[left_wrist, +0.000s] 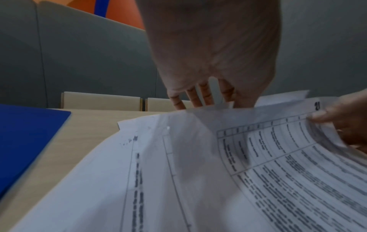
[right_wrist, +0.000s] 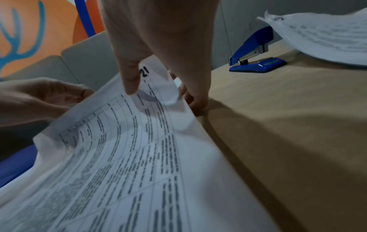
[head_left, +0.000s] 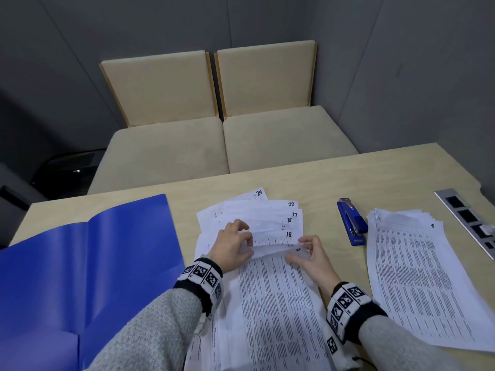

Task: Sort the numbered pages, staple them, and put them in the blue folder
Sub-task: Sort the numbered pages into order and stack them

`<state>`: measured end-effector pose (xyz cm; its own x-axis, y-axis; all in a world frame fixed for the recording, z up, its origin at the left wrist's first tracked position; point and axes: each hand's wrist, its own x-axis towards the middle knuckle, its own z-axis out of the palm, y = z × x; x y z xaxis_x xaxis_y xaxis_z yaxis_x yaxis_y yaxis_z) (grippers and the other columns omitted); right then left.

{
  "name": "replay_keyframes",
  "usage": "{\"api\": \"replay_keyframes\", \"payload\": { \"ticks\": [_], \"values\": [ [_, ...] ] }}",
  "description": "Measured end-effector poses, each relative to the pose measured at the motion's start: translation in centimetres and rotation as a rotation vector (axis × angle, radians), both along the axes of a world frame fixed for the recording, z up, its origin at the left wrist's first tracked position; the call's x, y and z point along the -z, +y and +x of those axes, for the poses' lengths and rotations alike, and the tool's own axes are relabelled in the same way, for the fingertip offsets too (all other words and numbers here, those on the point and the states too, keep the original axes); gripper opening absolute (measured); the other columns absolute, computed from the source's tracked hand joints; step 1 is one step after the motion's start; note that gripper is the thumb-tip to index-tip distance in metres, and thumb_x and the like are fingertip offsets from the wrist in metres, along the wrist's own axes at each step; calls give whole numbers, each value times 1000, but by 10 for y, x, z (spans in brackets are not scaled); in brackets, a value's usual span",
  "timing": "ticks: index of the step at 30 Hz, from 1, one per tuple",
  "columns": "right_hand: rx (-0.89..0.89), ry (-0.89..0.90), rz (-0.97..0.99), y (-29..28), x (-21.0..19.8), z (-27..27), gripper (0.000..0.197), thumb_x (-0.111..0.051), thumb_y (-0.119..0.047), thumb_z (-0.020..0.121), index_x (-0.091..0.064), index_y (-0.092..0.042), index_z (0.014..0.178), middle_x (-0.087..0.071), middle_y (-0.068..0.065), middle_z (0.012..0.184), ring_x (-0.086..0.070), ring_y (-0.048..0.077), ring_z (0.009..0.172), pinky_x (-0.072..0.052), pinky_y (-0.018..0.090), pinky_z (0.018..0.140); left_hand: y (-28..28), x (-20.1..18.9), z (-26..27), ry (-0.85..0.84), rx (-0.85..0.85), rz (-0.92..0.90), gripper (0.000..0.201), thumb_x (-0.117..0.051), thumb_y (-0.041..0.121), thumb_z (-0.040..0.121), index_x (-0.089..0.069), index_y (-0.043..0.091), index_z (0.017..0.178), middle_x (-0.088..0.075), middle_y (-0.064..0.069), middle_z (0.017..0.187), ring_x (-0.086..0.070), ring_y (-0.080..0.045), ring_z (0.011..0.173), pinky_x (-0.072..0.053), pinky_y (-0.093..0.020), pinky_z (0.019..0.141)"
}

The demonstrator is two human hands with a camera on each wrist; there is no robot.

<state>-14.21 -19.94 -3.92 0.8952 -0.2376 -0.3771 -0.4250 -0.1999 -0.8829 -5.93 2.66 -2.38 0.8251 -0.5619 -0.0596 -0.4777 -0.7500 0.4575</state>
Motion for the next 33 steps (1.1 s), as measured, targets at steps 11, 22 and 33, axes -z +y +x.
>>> {"api": "replay_keyframes", "payload": {
  "ticks": [11,22,33],
  "values": [
    [-212,73,-346,4,6,0,35,-61,-7,84,-41,-24,107,-62,-1,82,-60,18,80,-47,28,67,51,-111,42,-420,-288,158,17,-53,2,83,-57,8,98,-64,-15,80,-61,-36,68,-35,-34,53],
    [-136,13,-204,-4,6,1,40,-64,-13,83,-46,-30,115,-53,0,98,-56,14,89,-50,31,82,110,-184,73,34,-320,-339,30,-58,22,92,-62,1,113,-66,-10,102,-61,-18,87,-43,-30,76],
    [-209,43,141,-3,-37,-1,39,-75,-22,79,-57,-19,114,-57,5,106,-52,7,73,-45,12,57,1,-31,8,346,40,17,9,-53,21,90,-62,22,87,-65,3,87,-62,-19,81,-48,-29,72]
  ]
}}
